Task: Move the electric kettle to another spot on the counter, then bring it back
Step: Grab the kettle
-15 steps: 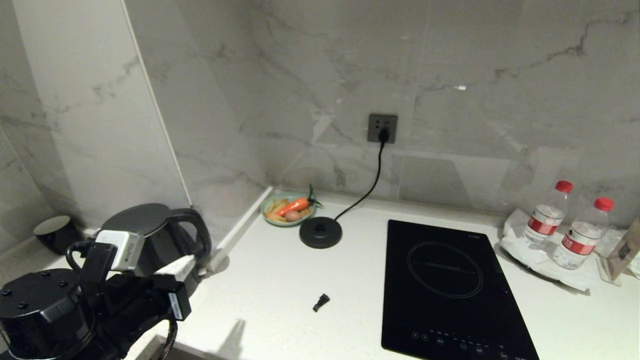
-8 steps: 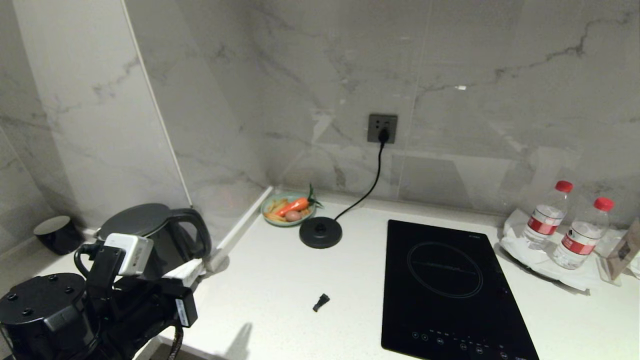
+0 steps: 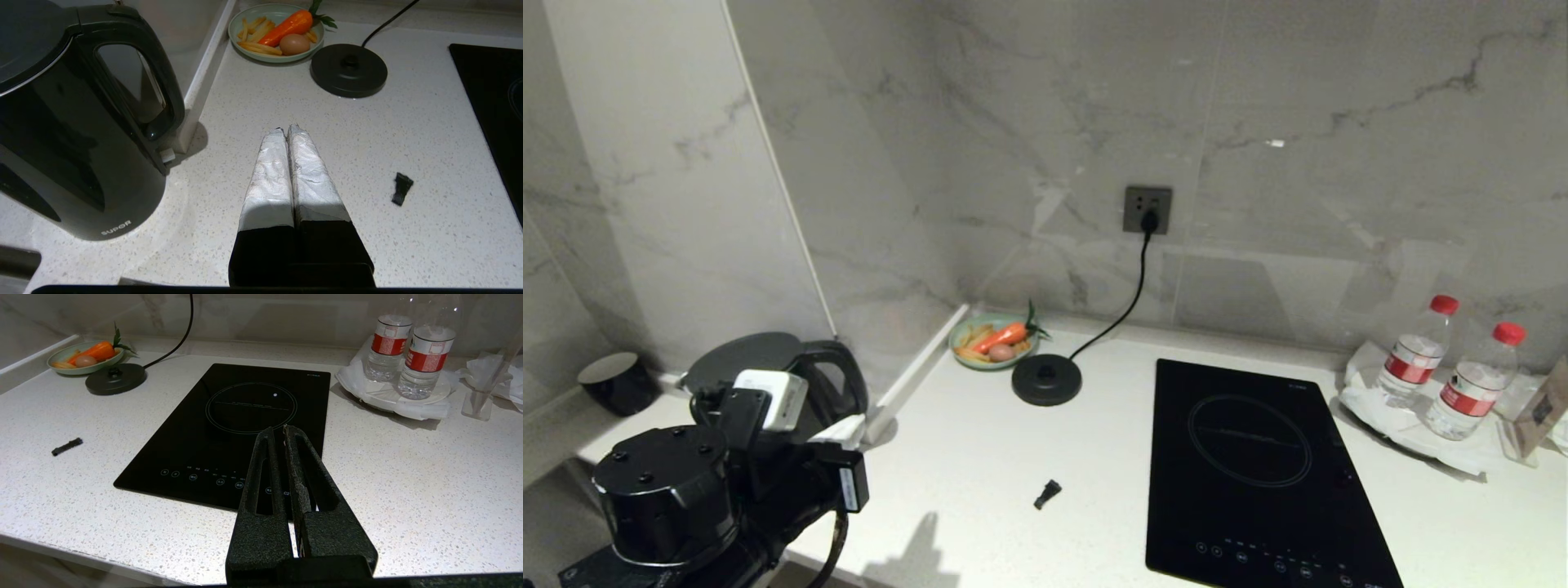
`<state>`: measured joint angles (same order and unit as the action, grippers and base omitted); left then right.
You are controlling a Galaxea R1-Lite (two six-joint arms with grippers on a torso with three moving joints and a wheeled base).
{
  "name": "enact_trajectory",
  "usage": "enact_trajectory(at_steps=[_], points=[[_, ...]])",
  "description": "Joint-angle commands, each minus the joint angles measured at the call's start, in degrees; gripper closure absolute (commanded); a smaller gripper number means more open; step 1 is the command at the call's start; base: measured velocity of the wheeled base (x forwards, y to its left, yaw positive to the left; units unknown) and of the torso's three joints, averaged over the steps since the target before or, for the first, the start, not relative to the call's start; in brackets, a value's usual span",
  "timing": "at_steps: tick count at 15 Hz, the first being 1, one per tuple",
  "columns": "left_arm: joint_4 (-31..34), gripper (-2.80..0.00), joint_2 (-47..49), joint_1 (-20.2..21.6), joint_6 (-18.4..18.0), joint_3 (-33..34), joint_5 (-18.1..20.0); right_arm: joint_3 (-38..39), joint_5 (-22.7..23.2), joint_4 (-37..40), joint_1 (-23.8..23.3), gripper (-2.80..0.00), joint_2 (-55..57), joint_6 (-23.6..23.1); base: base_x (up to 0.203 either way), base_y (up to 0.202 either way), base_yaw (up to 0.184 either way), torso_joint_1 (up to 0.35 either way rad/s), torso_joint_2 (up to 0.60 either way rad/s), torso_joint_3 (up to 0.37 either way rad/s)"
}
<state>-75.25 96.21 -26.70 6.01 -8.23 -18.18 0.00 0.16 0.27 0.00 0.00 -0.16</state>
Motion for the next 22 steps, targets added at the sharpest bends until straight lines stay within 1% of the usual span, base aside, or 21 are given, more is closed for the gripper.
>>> enact_trajectory(at_steps=[1, 7, 12, 13, 15, 16, 20, 22], points=[[-0.4, 0.00, 3.3, -0.1, 0.1, -2.8, -0.1, 0.0, 0.0, 0.0, 0.0, 0.00, 0.1, 0.0, 0.000, 0.000, 0.000, 0.000, 0.00, 0.000], [-0.3, 0.00, 12.7, 0.0, 0.0, -9.1, -0.3, 0.0, 0.0, 0.0, 0.0, 0.00, 0.1, 0.0, 0.000, 0.000, 0.000, 0.000, 0.00, 0.000], [0.7, 0.00, 20.7, 3.4, -0.3, -17.3, -0.4, 0.0, 0.0, 0.0, 0.0, 0.00, 0.1, 0.0, 0.000, 0.000, 0.000, 0.000, 0.00, 0.000], [0.9, -2.80, 21.6, 3.7, -0.3, -18.4, -0.4, 0.0, 0.0, 0.0, 0.0, 0.00, 0.1, 0.0, 0.000, 0.000, 0.000, 0.000, 0.00, 0.000], [0.9, -2.80, 24.0, 4.6, -0.5, -20.7, -0.6, 0.0, -0.1, 0.0, 0.0, 0.00, 0.1, 0.0, 0.000, 0.000, 0.000, 0.000, 0.00, 0.000], [0.8, -2.80, 25.2, 5.8, -0.9, -22.2, -0.6, 0.0, 0.0, 0.0, 0.0, 0.00, 0.1, 0.0, 0.000, 0.000, 0.000, 0.000, 0.00, 0.000], [0.6, -2.80, 25.7, 8.7, -0.9, -24.0, -0.5, 0.0, -0.1, 0.0, 0.0, 0.00, 0.1, 0.0, 0.000, 0.000, 0.000, 0.000, 0.00, 0.000], [0.6, -2.80, 25.7, 9.5, -0.9, -24.2, -0.5, 0.0, -0.1, 0.0, 0.0, 0.00, 0.1, 0.0, 0.000, 0.000, 0.000, 0.000, 0.00, 0.000]])
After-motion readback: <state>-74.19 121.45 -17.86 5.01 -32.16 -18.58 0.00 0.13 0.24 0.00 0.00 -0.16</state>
